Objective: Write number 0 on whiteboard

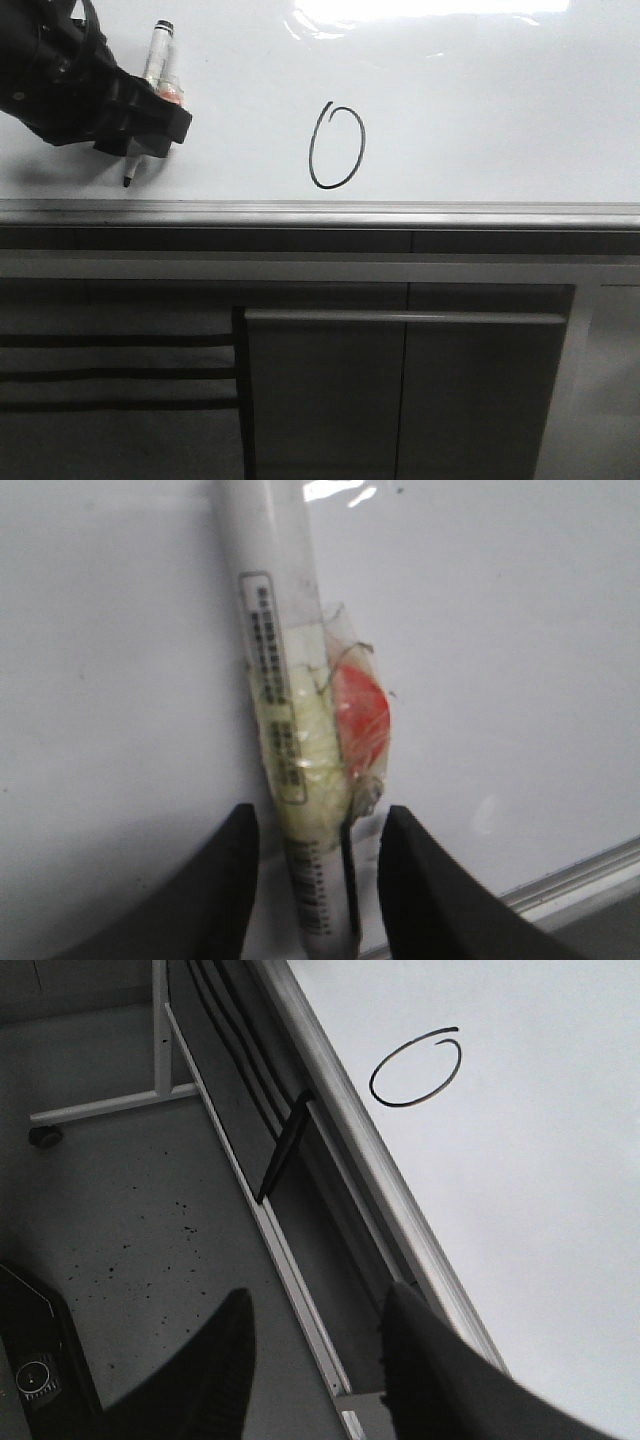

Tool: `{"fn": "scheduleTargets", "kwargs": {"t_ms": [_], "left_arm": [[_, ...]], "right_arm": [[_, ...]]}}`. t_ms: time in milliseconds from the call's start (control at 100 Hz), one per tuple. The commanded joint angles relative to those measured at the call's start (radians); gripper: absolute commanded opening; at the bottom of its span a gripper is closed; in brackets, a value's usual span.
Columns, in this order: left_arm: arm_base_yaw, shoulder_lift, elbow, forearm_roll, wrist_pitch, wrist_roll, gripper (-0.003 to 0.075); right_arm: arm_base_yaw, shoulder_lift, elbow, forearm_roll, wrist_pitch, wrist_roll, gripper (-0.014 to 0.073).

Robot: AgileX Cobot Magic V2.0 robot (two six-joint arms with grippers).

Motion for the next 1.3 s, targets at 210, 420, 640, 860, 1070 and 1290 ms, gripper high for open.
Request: {"fn": "scheduleTargets", "kwargs": {"t_ms": [210,420,640,860,1070,1290], "left_arm": [[0.000,-0.040,-0.025,-0.091,-0.055,-0.011,0.0299],[0.000,-0.095,-0.049,-0.086,0.031,-0.011,0.0295],[0.014,-0.325,-0.055,0.108,0.321,-0.012,0.0295],[0.175,-0.637,-0.055,0.442,0.644,-0.384,0.0295],[0.370,-0.841,-0.018,0.761,0.712,-0.716,0.0183],[0.436,-1.004,0.177,0.606,0.466,-0.731,-0.0020]], "right_arm": [[-0.005,-0.010,-0.025,0.038,-0.029,0.020,0.0270],[-0.007,-0.014,-0.027,0.038,-0.043,0.053,0.0270],[-0.007,-0.087,-0.066,-0.266,-0.118,0.558,0.0269],[-0.007,-0.195,-0.023,-0.588,-0.124,1.102,0.0176],[-0.007,-0.371,0.197,-0.508,-0.505,1.110,-0.0074],[-0.007,-0.430,0.385,-0.477,-0.709,1.110,-0.0073]]}}
